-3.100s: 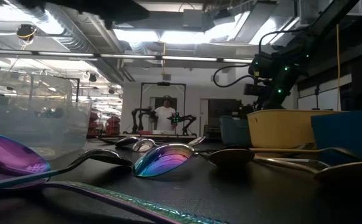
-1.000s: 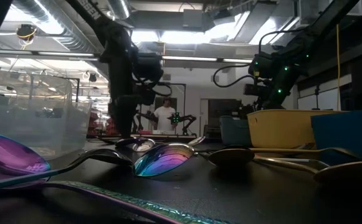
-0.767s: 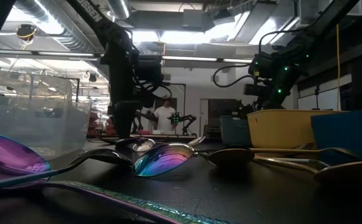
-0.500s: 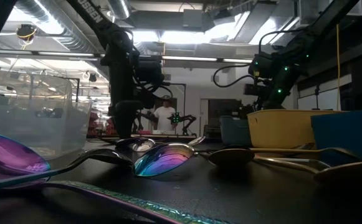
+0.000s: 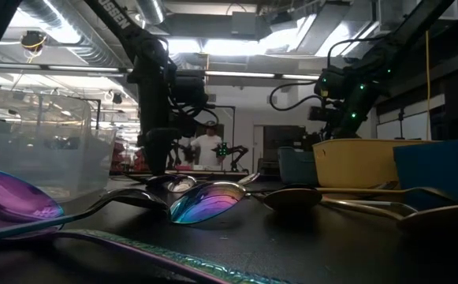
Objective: Sort silverware by color (type)
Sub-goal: Put the black spoon into the light blue bin
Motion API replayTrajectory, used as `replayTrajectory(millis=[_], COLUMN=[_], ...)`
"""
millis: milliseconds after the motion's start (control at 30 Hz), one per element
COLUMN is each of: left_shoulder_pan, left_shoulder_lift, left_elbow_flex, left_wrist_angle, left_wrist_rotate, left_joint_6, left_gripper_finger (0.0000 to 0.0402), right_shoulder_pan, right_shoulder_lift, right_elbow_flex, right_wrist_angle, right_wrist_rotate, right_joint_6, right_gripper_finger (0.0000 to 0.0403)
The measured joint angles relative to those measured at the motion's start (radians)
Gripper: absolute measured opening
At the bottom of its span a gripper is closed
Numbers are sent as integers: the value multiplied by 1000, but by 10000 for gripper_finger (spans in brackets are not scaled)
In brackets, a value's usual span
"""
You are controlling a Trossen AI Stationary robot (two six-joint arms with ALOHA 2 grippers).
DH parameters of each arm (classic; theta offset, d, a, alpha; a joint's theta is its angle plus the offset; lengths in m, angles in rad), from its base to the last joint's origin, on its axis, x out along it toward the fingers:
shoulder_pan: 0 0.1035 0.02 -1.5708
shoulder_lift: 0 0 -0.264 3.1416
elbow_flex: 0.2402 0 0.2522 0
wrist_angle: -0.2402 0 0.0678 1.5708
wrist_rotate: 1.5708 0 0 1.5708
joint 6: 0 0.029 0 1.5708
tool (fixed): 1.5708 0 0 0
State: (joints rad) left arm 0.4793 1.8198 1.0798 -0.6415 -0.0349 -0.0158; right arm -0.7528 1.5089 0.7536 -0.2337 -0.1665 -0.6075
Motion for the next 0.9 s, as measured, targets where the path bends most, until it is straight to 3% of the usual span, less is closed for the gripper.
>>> replayTrajectory(millis=[333,900], left_shoulder_pan=[-18,-129], left_shoulder_lift=[0,-129], left_elbow_flex=[0,30], left_wrist_angle=[0,2], left_wrist_rotate=[-7,-4], left_joint_6=[0,-8], left_gripper_finger=[4,2], right_shoulder_pan=[0,0], right_shoulder_lift=[-34,-327], right_elbow_flex=[0,0], right_wrist_angle=[-12,-129], right_wrist_rotate=[1,1], right_joint_6=[0,48], right_gripper_finger=[72,72])
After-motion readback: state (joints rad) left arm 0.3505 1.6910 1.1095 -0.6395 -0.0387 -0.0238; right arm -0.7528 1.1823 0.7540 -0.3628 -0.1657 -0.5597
